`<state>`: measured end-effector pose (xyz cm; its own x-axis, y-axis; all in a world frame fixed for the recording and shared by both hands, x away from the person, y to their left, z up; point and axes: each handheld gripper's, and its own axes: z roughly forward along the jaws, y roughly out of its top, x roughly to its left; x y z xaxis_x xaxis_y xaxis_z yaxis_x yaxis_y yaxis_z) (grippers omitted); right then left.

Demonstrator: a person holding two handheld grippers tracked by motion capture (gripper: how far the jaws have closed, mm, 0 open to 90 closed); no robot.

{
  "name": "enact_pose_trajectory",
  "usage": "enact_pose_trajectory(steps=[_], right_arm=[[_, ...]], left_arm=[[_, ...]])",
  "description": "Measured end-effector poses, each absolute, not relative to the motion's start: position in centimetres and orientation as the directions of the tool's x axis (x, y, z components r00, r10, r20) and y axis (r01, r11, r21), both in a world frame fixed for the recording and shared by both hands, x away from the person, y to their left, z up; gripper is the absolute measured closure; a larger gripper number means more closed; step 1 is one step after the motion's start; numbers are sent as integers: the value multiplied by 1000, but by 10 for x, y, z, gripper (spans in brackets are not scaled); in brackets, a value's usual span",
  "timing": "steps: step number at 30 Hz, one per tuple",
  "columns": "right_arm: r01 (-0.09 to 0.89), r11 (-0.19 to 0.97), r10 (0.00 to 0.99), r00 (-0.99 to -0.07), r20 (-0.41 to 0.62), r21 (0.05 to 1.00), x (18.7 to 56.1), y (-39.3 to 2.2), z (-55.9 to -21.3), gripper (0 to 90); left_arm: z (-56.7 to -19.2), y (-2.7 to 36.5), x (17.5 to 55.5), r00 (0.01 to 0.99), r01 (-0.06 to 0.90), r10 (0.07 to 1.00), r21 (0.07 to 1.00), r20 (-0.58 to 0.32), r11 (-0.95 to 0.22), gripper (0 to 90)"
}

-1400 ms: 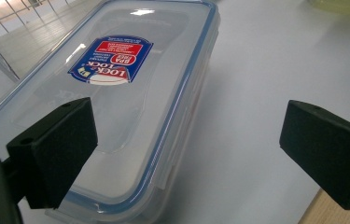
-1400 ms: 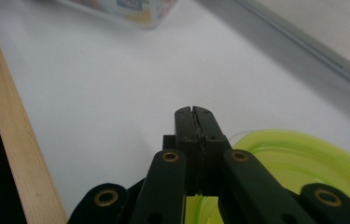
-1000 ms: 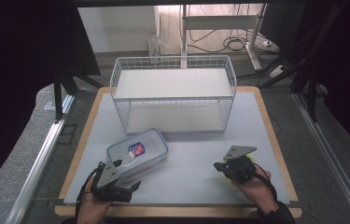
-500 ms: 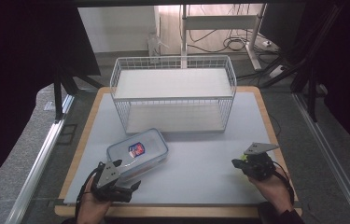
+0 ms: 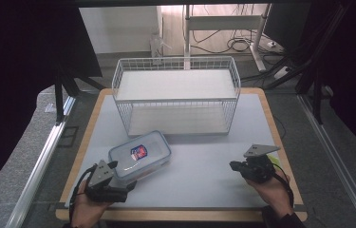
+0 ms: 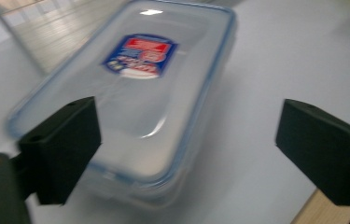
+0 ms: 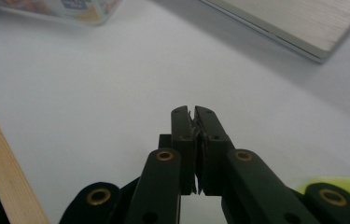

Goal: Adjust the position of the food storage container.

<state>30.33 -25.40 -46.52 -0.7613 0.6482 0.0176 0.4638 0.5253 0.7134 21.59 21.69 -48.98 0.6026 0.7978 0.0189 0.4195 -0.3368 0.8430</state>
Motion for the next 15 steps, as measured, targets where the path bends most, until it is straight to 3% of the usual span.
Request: enact_pose_trajectory(steps=[4,6,7,12,15], right_arm=[[443,536,629,-778,10,719,304,-240,-467,869],[430,534,619,-786,10,728,304,-231,-467,868],[430,534,619,-786,10,728,304,-231,-467,868],[419,515,601,-799,34,748,309,-212,-466,878],[416,519,589,-807,39,747,311,-204,-468,877]], left_arm=[[-485,240,215,573,426,820,855,-3,-295,332],[-485,250,216,539,443,842,856,-16,-268,531],[-486,256,217,523,455,852,856,-35,-245,531],[-503,284,235,422,556,896,820,-137,-137,846],[-510,287,243,394,591,907,796,-147,-128,880]])
